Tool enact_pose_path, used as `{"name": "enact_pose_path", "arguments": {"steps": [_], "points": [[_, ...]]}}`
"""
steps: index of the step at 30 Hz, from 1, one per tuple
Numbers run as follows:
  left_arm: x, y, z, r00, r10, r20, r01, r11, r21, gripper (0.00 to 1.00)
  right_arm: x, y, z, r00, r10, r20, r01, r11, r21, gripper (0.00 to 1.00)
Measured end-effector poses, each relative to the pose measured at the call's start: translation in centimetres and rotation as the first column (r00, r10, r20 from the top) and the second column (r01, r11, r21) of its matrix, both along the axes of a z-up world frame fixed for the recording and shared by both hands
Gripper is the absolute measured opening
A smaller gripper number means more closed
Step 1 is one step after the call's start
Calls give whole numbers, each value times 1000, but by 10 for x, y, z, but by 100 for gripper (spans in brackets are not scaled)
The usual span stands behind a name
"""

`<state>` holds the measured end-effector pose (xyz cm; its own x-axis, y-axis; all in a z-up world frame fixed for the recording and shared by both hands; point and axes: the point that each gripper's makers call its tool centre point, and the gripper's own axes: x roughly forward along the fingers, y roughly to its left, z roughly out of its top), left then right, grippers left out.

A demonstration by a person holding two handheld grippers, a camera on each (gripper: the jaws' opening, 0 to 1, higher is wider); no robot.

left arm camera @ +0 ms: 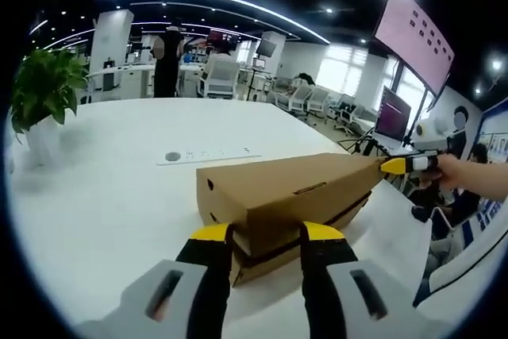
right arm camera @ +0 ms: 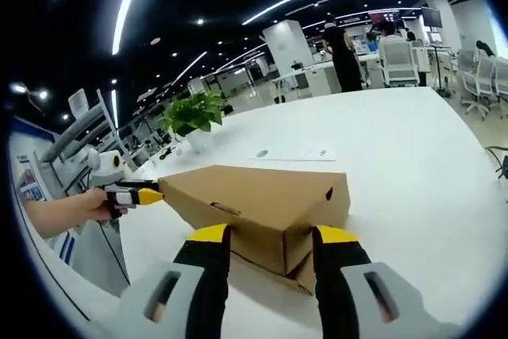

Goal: Operate the shoe box by opening the lid, removing the specified soft item, and placing it in the target area until the item is outside and the box remains undamaged.

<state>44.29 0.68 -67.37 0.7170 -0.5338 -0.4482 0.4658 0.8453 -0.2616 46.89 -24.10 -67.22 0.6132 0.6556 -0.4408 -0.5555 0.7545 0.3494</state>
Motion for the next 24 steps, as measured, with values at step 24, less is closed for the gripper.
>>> {"name": "enact_pose_path", "arguments": {"steps": [24], "points": [[7, 2, 15, 1000, 2, 9, -2, 999, -32, 31, 10, -1, 19, 1000, -18, 11, 18, 1000, 11, 37]]}}
